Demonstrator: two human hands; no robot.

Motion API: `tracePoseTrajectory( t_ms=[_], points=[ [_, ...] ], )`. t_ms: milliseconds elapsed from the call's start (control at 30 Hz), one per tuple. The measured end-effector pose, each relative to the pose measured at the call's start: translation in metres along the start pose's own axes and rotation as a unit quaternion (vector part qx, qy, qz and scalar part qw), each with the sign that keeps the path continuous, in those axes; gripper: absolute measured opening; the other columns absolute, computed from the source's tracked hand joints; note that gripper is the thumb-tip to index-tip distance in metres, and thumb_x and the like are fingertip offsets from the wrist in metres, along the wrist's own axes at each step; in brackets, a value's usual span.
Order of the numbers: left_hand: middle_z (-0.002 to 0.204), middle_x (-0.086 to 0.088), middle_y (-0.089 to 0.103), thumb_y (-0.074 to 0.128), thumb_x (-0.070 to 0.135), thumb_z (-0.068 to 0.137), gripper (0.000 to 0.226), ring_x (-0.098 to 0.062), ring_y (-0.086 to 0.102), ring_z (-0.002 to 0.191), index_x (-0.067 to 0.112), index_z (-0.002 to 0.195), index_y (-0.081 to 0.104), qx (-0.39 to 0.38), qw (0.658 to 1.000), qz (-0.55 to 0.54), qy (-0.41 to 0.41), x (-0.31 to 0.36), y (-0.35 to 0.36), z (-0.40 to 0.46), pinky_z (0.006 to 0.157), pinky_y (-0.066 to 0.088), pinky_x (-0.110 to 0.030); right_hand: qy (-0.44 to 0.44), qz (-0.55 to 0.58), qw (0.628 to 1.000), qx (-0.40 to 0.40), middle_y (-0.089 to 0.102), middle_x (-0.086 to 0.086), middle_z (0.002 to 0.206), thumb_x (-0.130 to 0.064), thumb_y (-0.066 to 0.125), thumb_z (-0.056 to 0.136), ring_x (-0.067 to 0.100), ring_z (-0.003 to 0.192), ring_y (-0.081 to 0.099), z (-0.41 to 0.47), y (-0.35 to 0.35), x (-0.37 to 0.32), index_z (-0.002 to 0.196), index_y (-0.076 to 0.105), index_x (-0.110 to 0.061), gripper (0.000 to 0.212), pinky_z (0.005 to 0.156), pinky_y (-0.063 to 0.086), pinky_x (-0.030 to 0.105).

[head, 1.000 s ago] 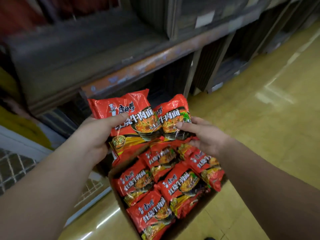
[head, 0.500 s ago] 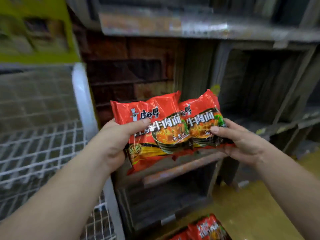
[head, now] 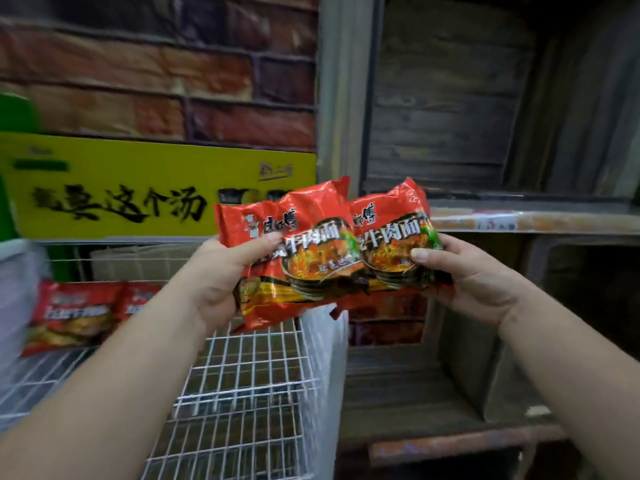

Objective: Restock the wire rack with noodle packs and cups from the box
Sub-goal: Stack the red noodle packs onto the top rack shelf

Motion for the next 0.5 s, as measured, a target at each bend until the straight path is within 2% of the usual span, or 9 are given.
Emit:
tracePoseTrajectory(
  t_ms=[100,267,333,400,467,500],
  points=[
    [0.098,-0.02,0.076,0.072,0.021,0.081,0.035,-0.033,0.075,0.076,0.013,0.115,0.067,0.04,0.999,-0.002,0.011,0.003,-0.056,0.004,0.062,0.06,-0.049,-0.013,0.023,1.0,0.008,0.071,0.017,0.112,-0.004,0.066,0.082,0.026,0.097,0.07,0.025,0.058,0.012,0.12,0.064,-0.004,0.038,0.083,0.06,0.038],
    [0.096,-0.019,0.076,0.069,0.031,0.088,0.03,-0.039,0.073,0.082,0.014,0.112,0.063,0.123,0.991,0.047,-0.02,-0.027,-0.148,0.032,0.066,0.059,-0.055,0.011,-0.023,0.999,0.042,0.073,0.014,0.102,0.003,0.059,0.092,0.023,0.086,0.071,0.077,0.139,0.069,0.117,0.062,-0.005,0.026,0.078,0.06,0.042],
    [0.095,-0.019,0.076,0.069,0.033,0.09,0.03,-0.039,0.073,0.083,0.013,0.112,0.063,0.143,0.987,0.066,-0.041,-0.046,-0.173,0.048,0.07,0.059,-0.056,0.034,-0.055,0.995,0.081,0.073,0.016,0.106,0.001,0.061,0.093,0.026,0.09,0.071,0.099,0.149,0.099,0.115,0.063,-0.007,0.023,0.079,0.06,0.042],
    [0.1,-0.016,0.075,0.074,0.042,0.084,0.042,-0.039,0.073,0.086,0.015,0.113,0.063,0.157,0.981,0.099,-0.063,-0.067,-0.193,0.069,0.077,0.058,-0.057,0.059,-0.065,0.988,0.127,0.073,0.015,0.106,-0.002,0.062,0.092,0.026,0.093,0.071,0.117,0.149,0.126,0.109,0.064,-0.01,0.019,0.081,0.059,0.041],
    [0.104,-0.012,0.074,0.075,0.049,0.079,0.051,-0.036,0.072,0.089,0.018,0.117,0.06,0.156,0.976,0.126,-0.086,-0.09,-0.207,0.095,0.082,0.057,-0.057,0.086,-0.064,0.979,0.176,0.073,0.012,0.103,-0.004,0.062,0.093,0.024,0.089,0.071,0.131,0.142,0.15,0.107,0.063,-0.012,0.017,0.073,0.059,0.036],
    [0.106,-0.01,0.073,0.072,0.046,0.083,0.047,-0.034,0.071,0.092,0.018,0.119,0.059,0.147,0.975,0.138,-0.094,-0.099,-0.209,0.106,0.085,0.056,-0.057,0.097,-0.065,0.974,0.195,0.073,0.01,0.102,-0.004,0.061,0.093,0.023,0.089,0.071,0.138,0.138,0.162,0.11,0.063,-0.013,0.02,0.069,0.058,0.033]
  ],
)
Point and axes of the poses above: each hand's wrist, its own z-axis towards the middle knuckle, its own y-axis out of the palm, x = y × z, the point moved 6 cm from there along z, towards the middle knuckle
